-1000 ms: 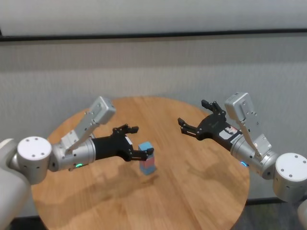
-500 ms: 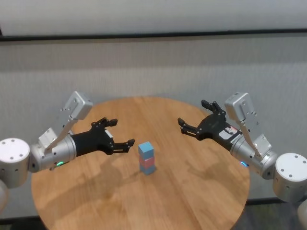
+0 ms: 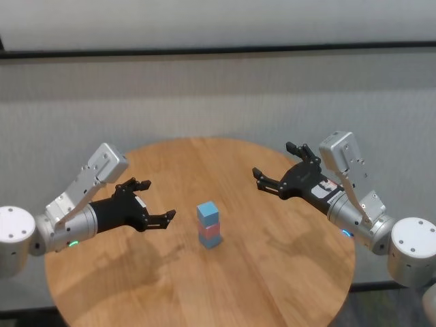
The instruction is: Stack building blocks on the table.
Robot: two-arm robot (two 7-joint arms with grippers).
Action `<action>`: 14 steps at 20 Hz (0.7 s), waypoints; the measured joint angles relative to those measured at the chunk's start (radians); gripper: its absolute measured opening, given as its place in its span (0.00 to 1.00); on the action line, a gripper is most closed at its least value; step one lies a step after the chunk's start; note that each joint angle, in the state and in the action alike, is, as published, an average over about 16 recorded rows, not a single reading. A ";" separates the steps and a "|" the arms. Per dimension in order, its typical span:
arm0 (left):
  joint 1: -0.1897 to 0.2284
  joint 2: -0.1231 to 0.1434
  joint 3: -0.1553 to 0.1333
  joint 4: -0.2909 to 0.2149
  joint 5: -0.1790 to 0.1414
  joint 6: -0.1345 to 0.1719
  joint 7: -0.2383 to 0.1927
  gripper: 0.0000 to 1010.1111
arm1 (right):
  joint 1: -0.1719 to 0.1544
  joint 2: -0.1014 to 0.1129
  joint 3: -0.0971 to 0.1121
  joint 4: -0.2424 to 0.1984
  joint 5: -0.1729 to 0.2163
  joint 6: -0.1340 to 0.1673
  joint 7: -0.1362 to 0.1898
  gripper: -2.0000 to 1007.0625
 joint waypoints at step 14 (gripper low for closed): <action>0.003 0.003 0.002 -0.003 0.007 0.005 0.004 0.99 | 0.000 0.000 0.000 0.000 0.000 0.000 0.000 1.00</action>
